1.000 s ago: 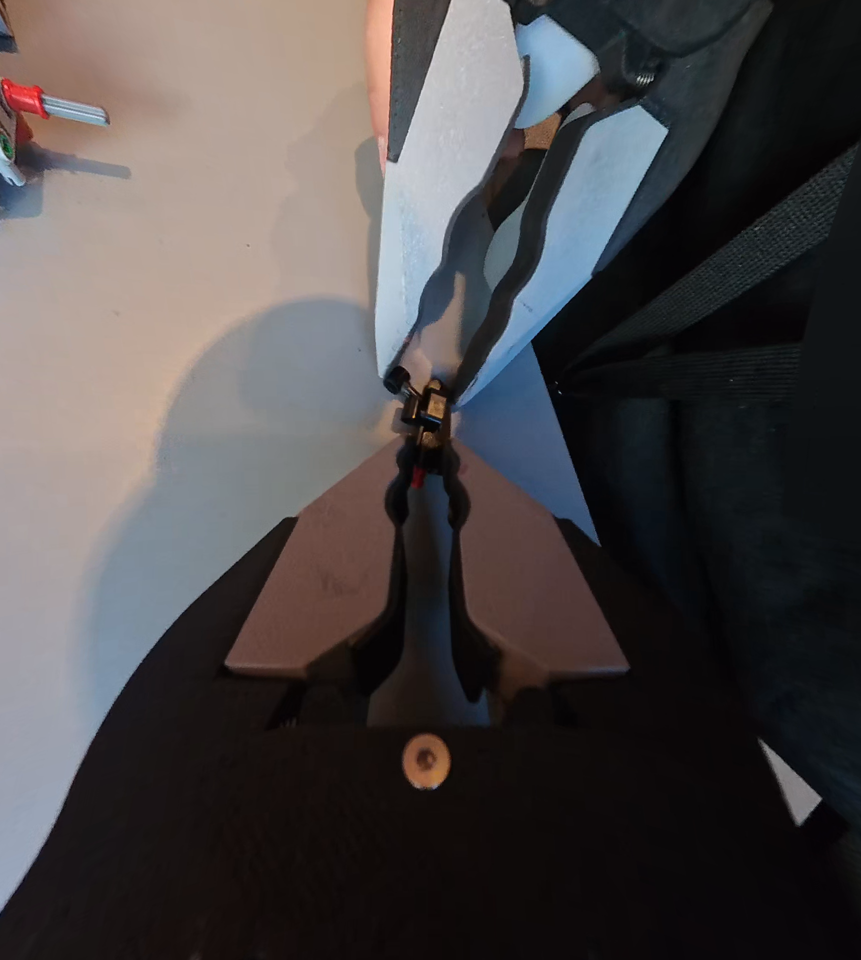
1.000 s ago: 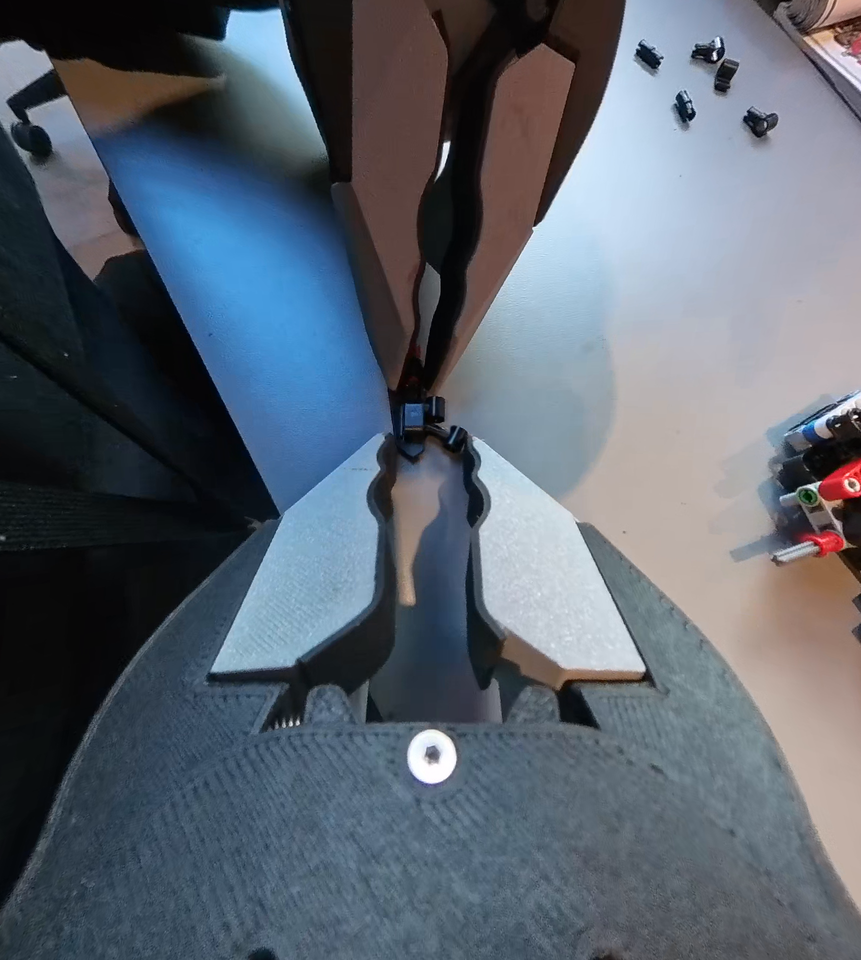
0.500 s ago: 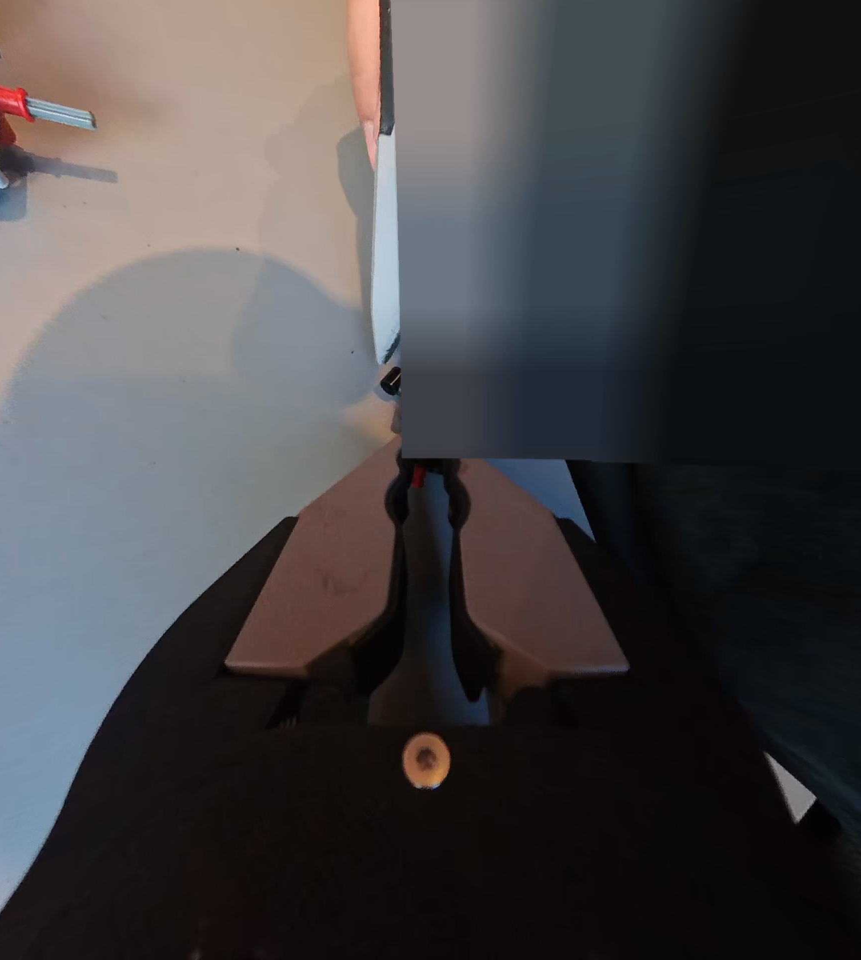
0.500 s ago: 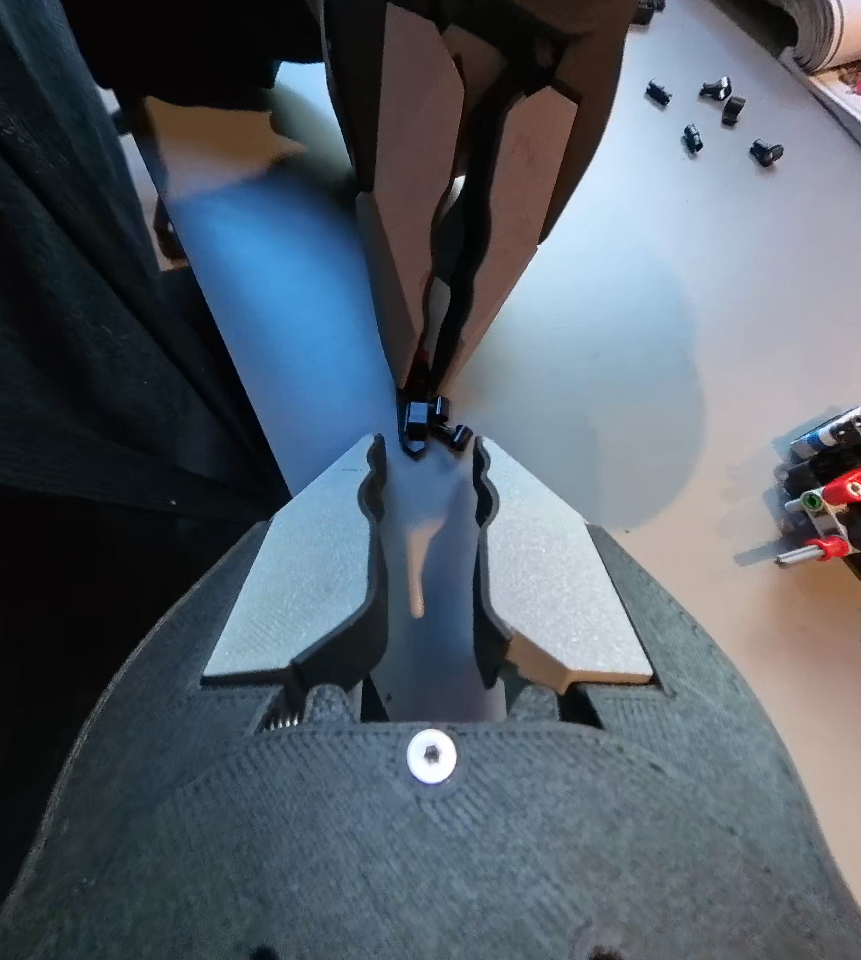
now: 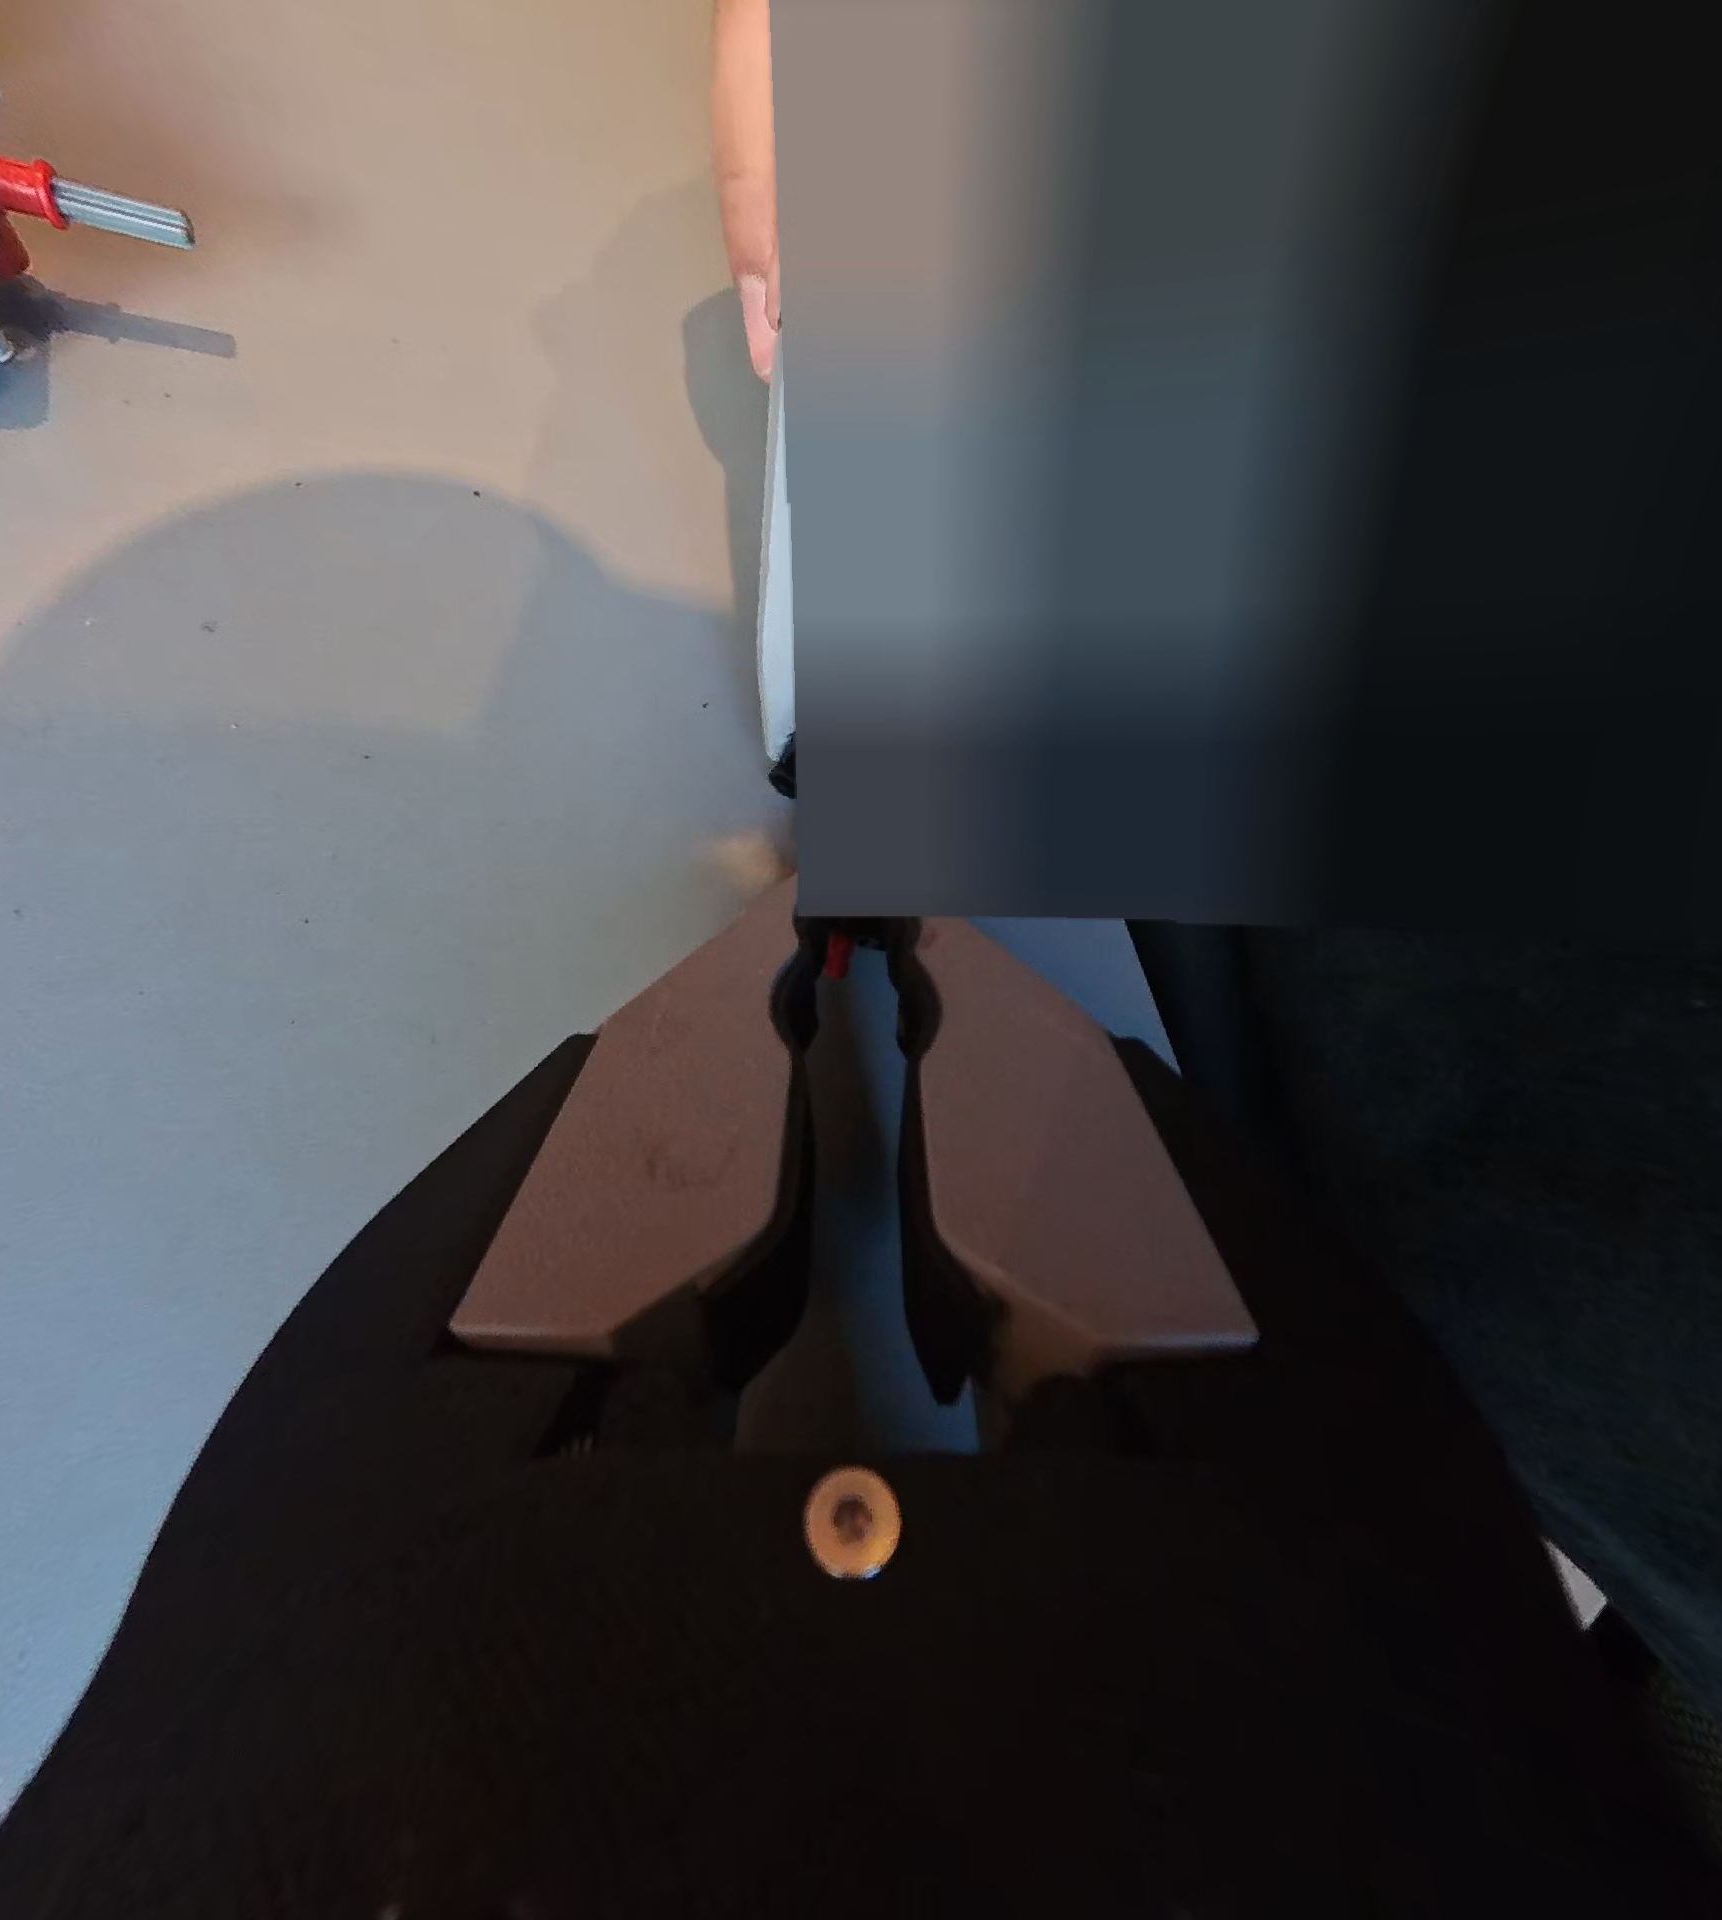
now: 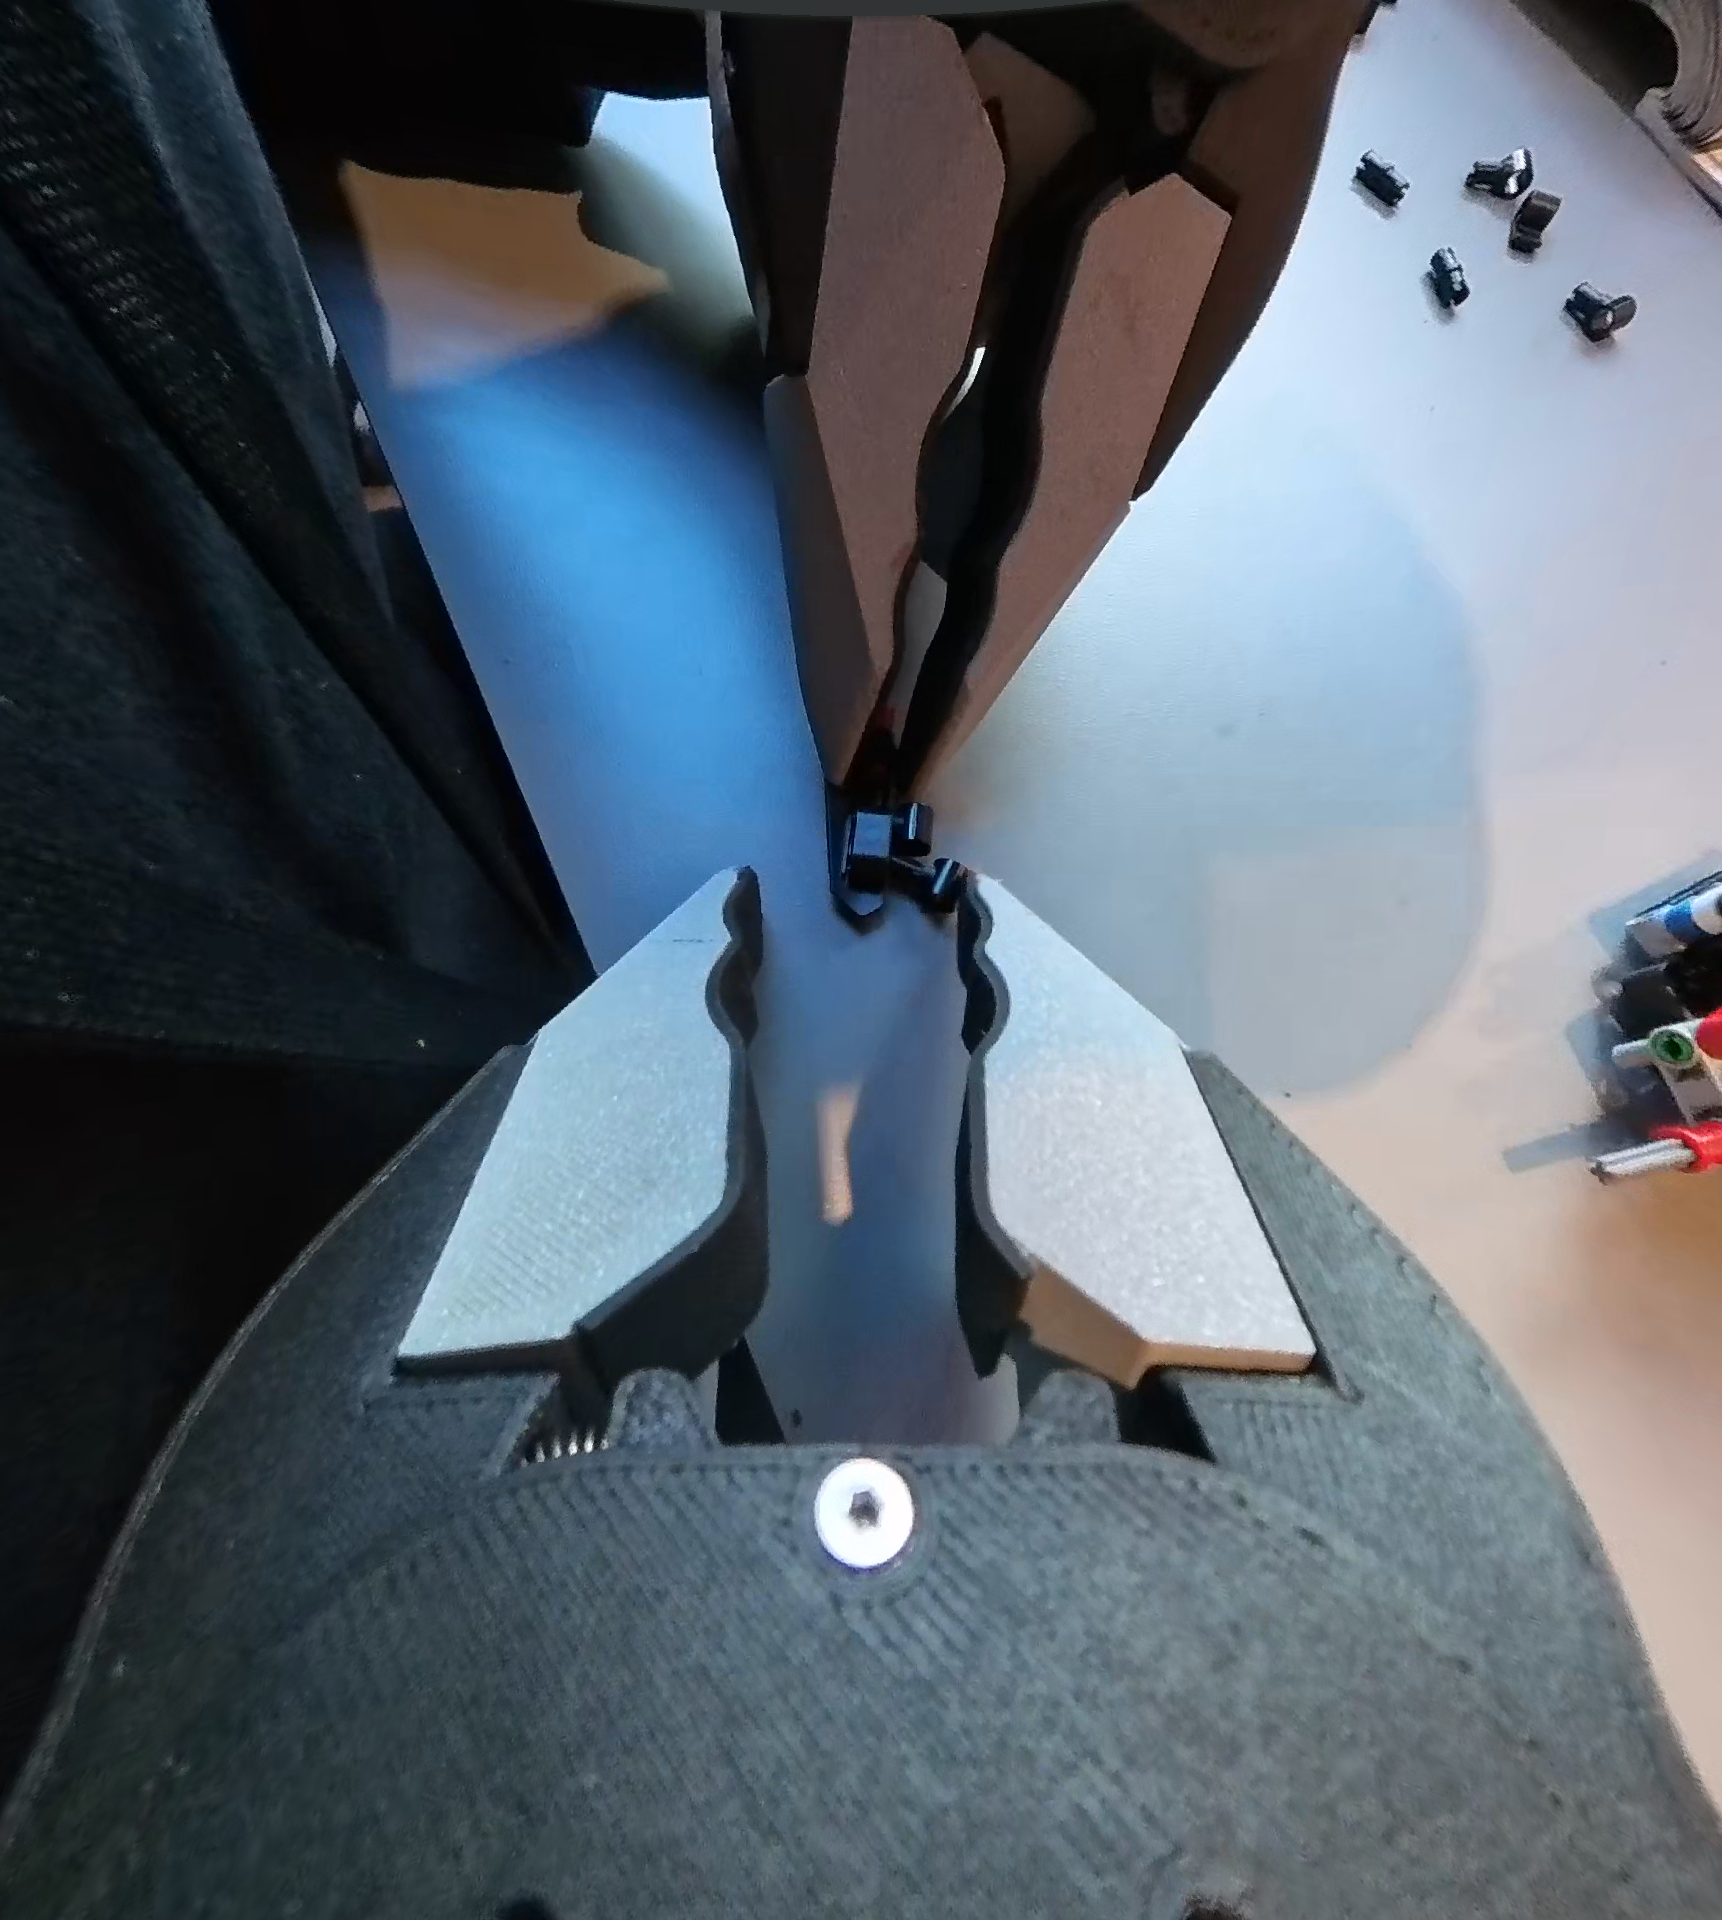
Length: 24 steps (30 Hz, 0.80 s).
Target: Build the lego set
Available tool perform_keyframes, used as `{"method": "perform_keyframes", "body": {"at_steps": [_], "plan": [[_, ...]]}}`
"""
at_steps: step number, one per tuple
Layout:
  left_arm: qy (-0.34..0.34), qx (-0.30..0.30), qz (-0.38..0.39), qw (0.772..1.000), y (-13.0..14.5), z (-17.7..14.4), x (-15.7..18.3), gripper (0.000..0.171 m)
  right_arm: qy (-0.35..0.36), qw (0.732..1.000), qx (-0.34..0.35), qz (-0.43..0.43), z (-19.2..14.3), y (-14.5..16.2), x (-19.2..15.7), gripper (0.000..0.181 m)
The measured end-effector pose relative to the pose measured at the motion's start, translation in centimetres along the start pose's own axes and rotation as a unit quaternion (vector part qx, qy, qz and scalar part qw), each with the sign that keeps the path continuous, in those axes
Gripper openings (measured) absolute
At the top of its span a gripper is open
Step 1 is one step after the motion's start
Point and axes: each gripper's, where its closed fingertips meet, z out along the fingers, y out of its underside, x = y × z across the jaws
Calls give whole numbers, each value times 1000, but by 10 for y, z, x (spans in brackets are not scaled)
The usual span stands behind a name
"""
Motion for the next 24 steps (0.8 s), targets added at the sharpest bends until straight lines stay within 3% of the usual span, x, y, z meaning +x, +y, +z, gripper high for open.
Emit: {"method": "perform_keyframes", "body": {"at_steps": [24], "plan": [[3, -6, 1, 1000, 1, -1, 1, 7, 6, 1000, 1, 9, 0, 0, 3, 35]]}}
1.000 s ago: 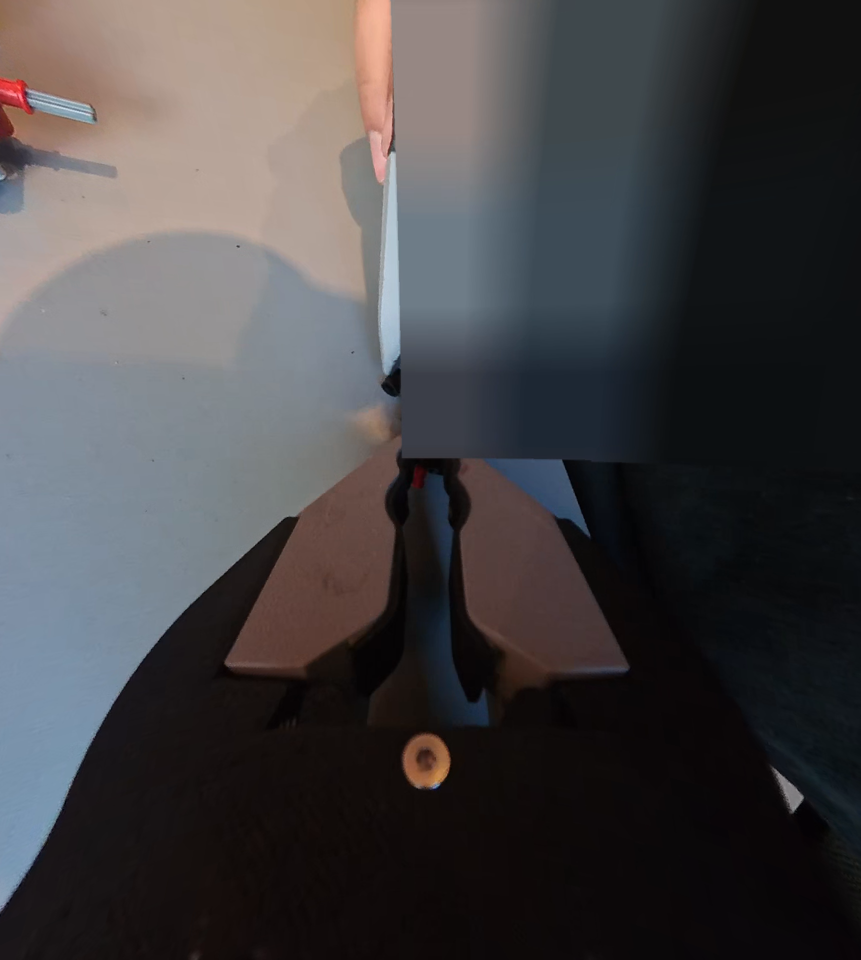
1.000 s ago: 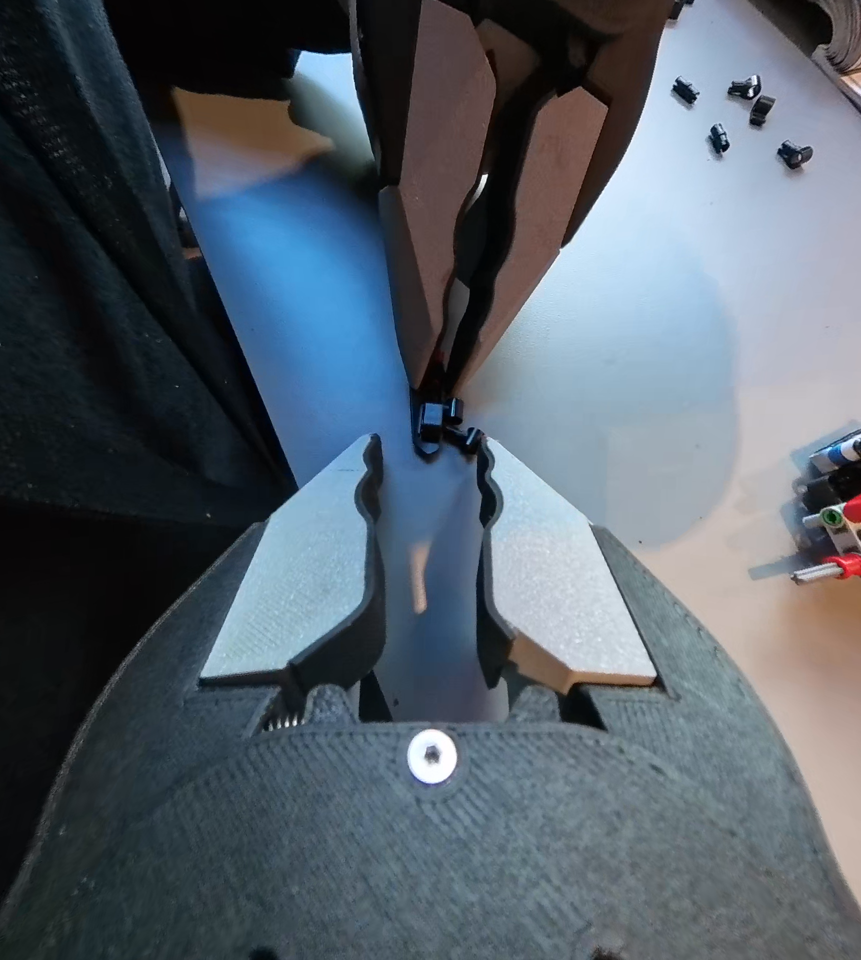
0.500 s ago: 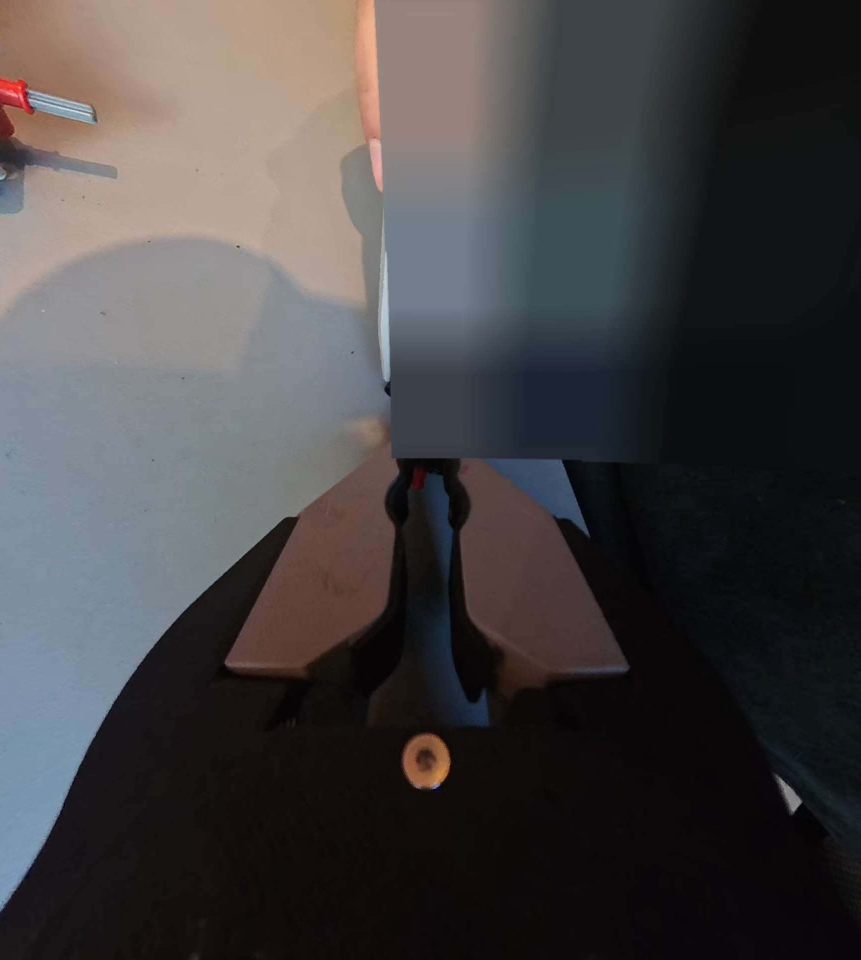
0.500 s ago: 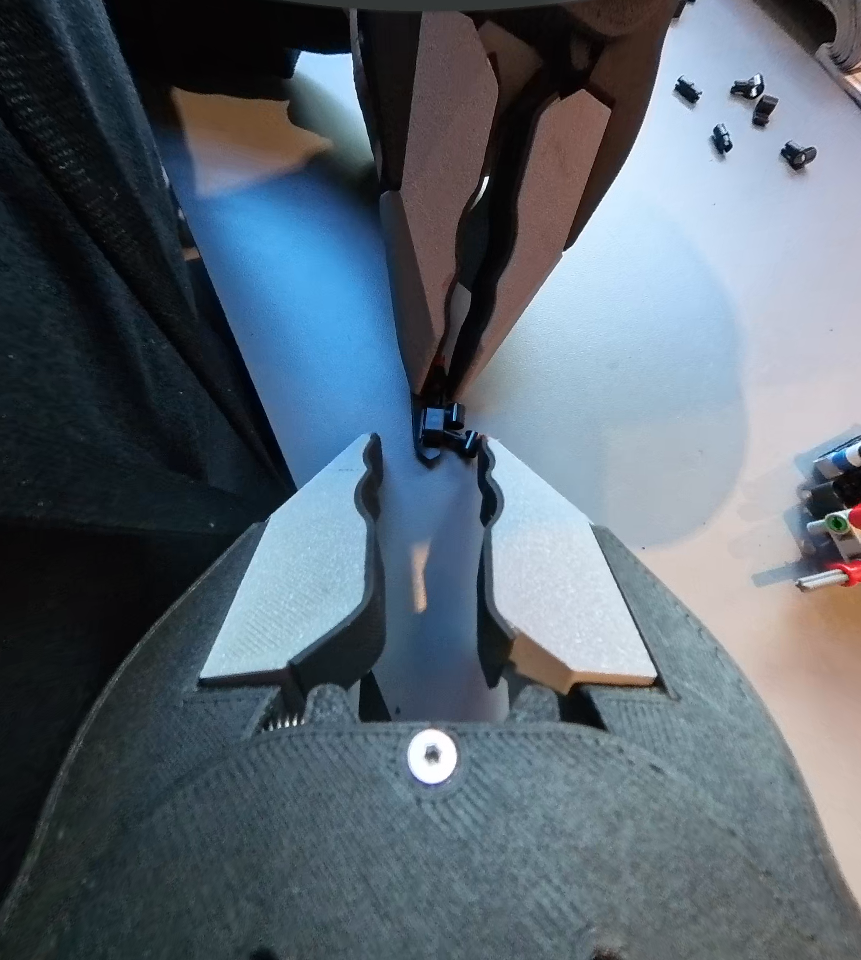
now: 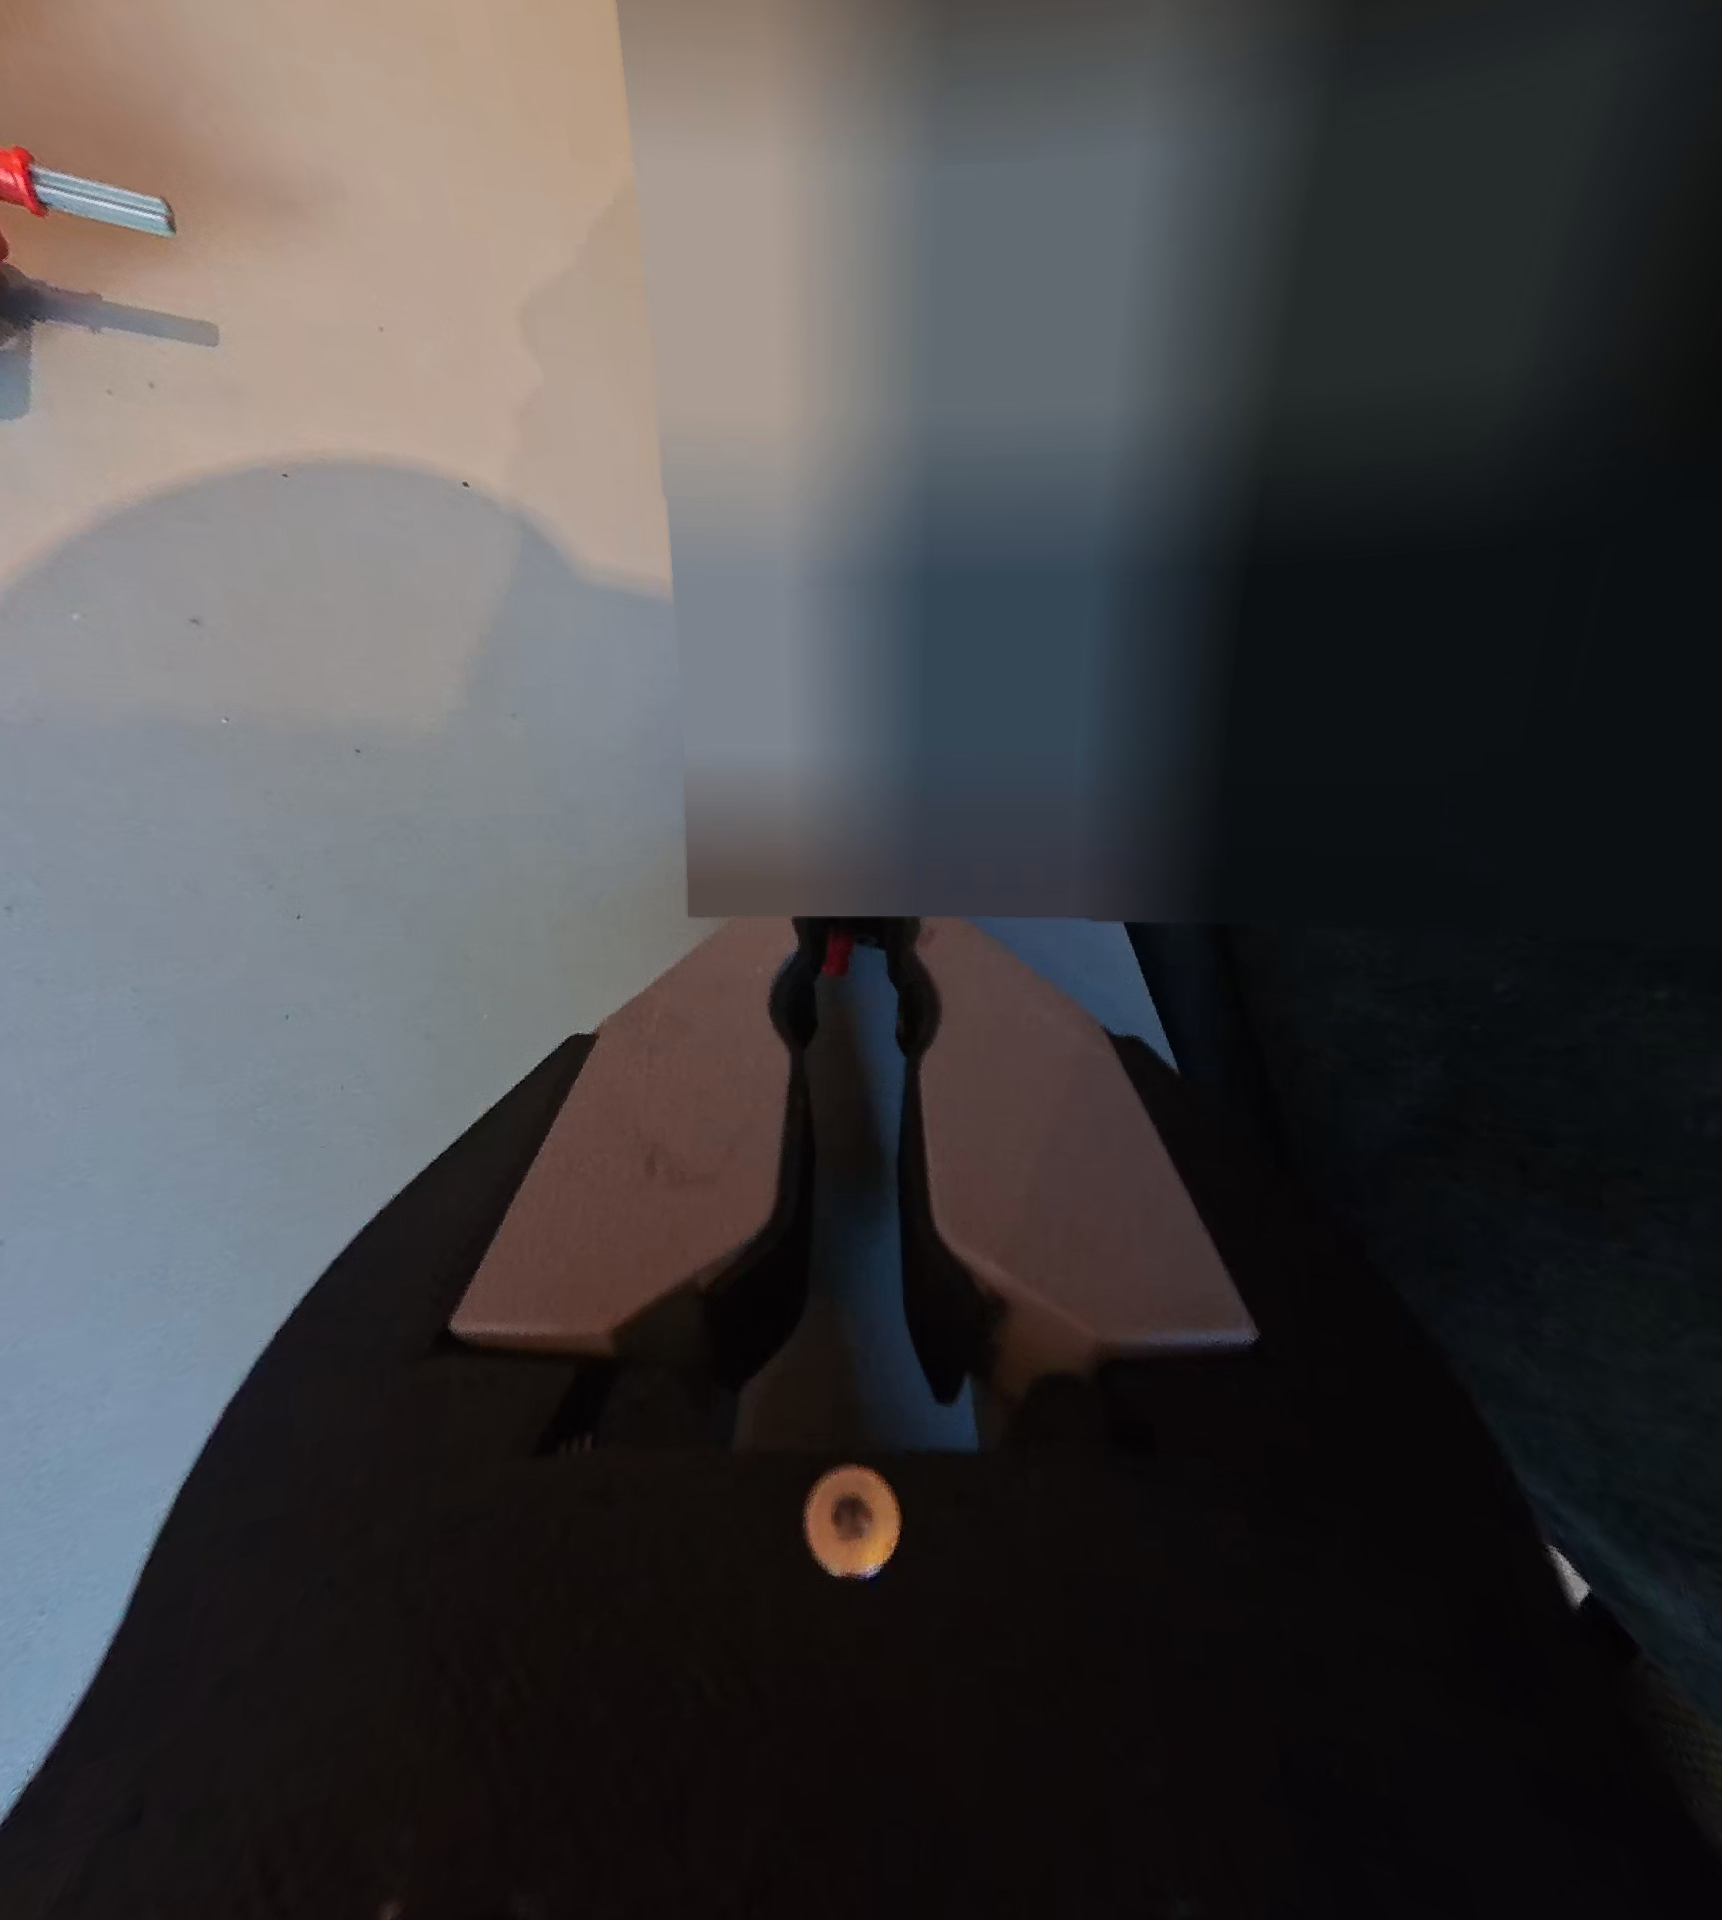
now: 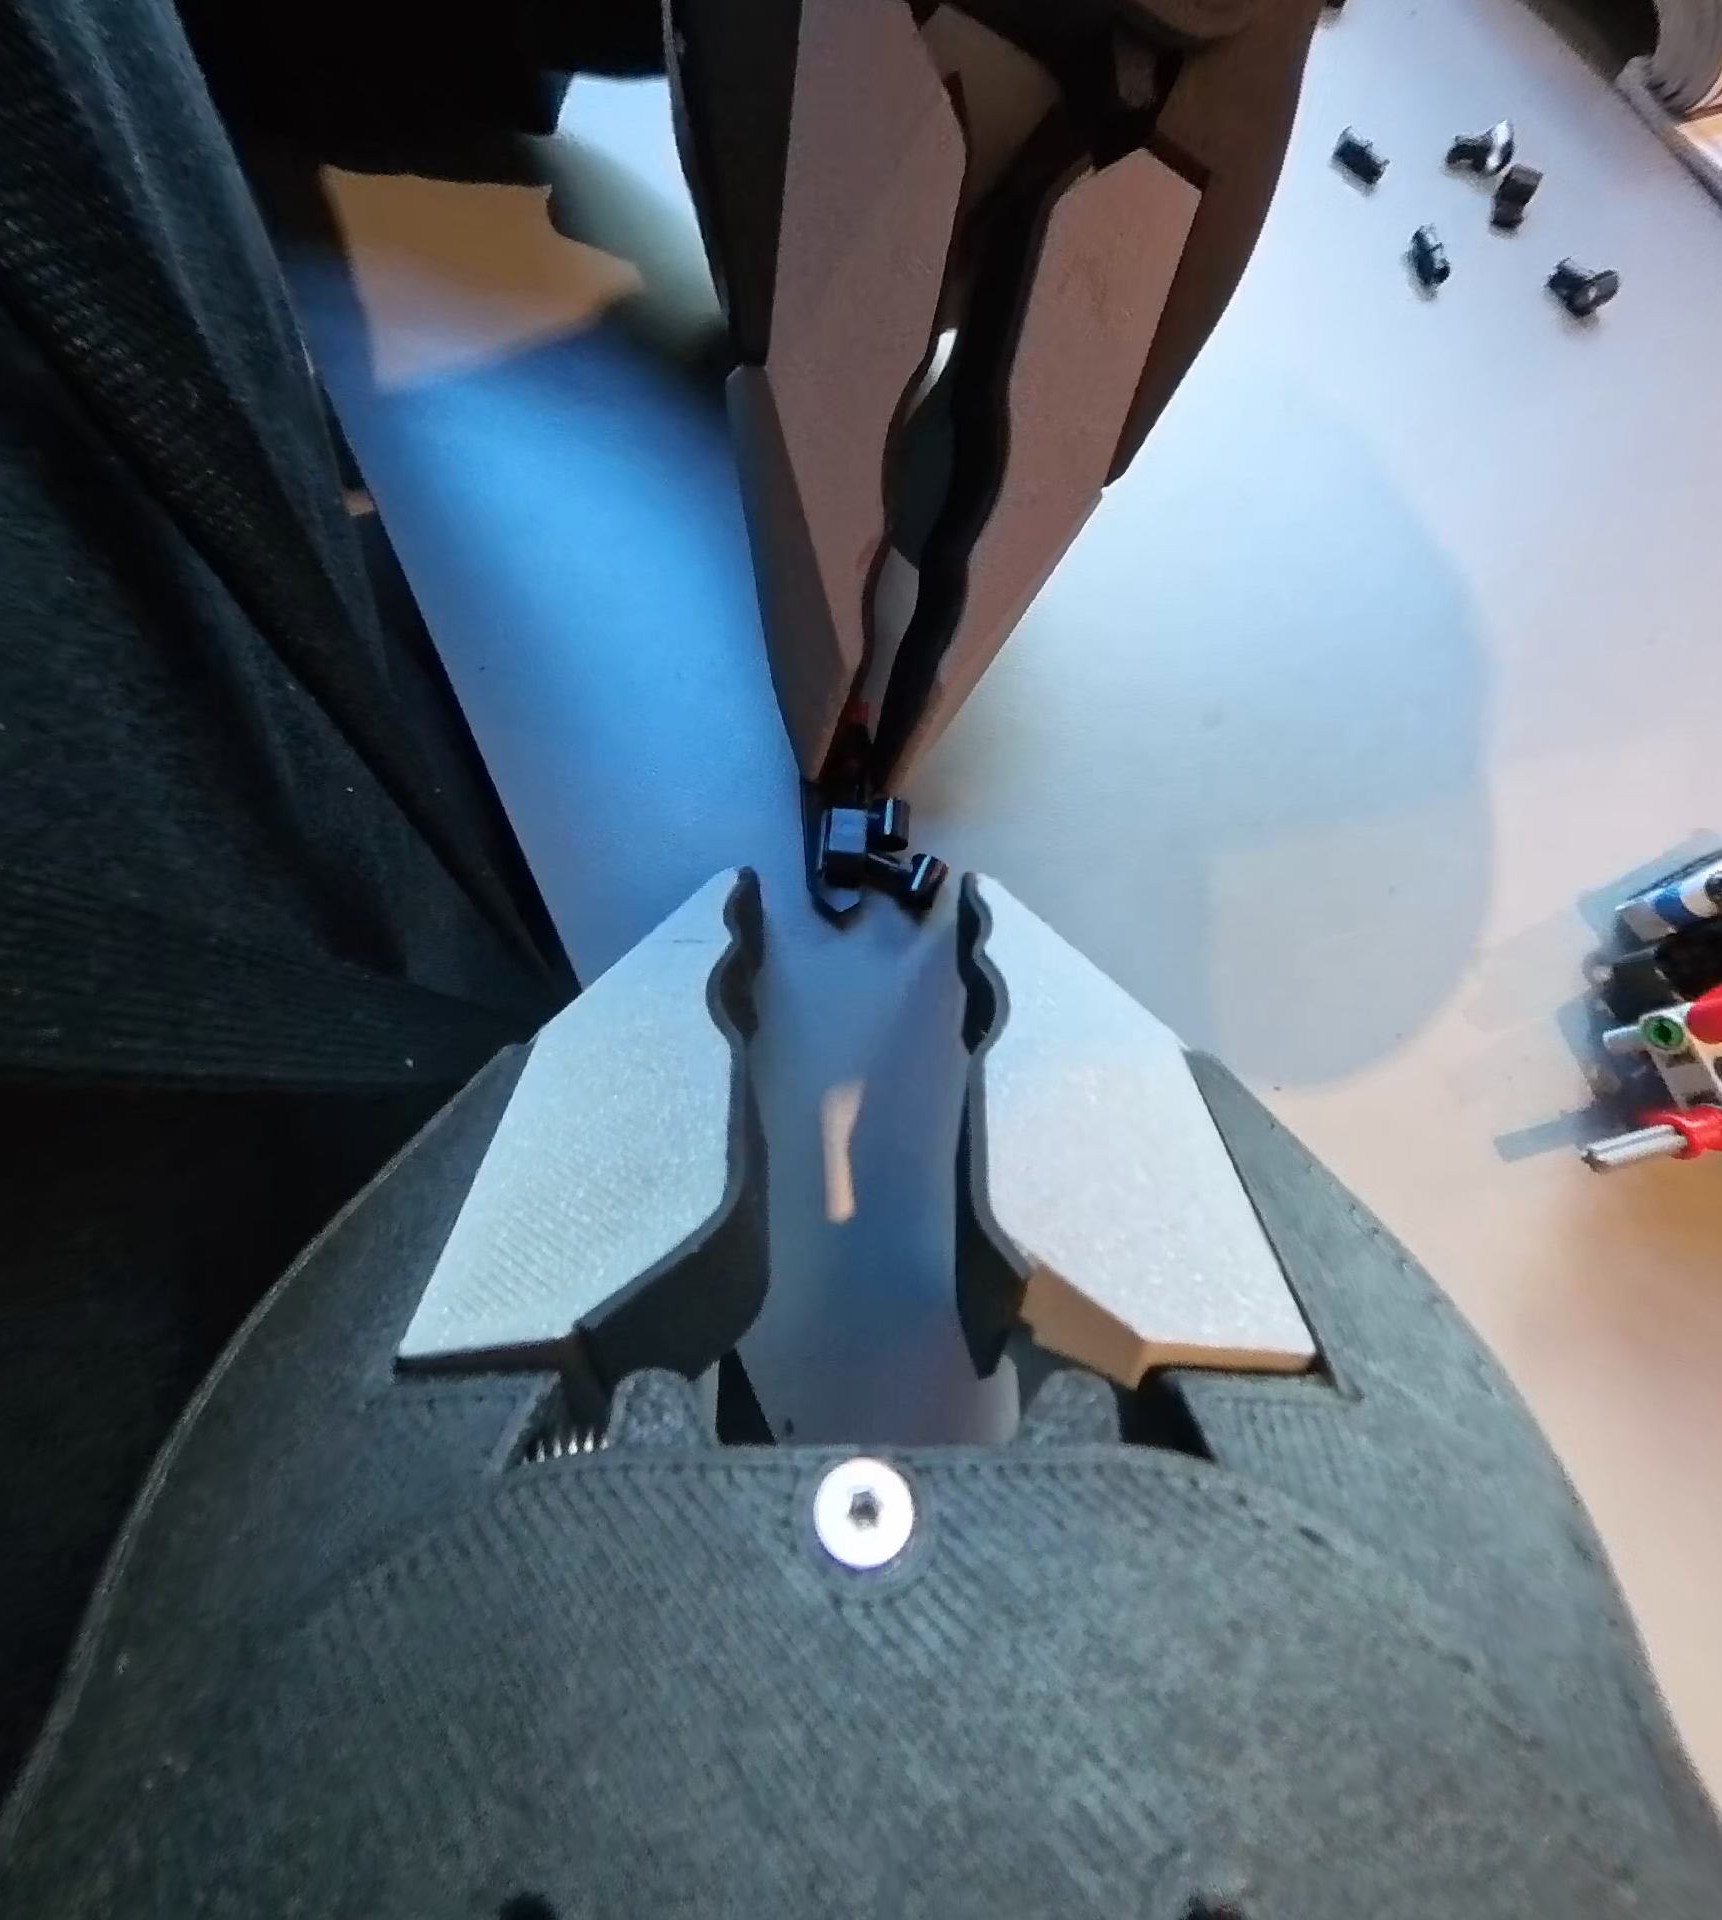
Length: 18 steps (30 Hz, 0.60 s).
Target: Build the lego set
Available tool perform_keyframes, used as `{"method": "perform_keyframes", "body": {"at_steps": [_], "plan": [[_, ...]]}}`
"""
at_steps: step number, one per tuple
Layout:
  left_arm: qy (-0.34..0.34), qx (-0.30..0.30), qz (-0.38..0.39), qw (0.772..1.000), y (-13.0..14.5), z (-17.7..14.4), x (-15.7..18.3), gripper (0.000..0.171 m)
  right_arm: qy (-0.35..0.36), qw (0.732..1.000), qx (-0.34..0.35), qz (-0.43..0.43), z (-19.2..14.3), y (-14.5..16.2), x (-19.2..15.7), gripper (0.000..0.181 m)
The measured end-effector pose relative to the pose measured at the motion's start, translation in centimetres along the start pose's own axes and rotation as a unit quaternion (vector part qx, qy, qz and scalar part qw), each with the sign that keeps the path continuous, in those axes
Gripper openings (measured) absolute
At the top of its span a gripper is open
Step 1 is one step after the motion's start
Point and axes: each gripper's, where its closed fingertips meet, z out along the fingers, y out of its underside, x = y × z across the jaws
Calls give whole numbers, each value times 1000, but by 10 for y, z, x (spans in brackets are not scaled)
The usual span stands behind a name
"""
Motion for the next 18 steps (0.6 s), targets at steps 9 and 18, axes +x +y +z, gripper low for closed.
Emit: {"method": "perform_keyframes", "body": {"at_steps": [9, 18], "plan": [[-5, -10, 7, 1000, -1, 1, 0, 7, -9, 1000, 10, -20, -2, -2, -6, 35], [-5, -10, 7, 1000, -1, 2, 0, 7, -1, 1000, 8, -26, -1, -2, -5, 35]]}}
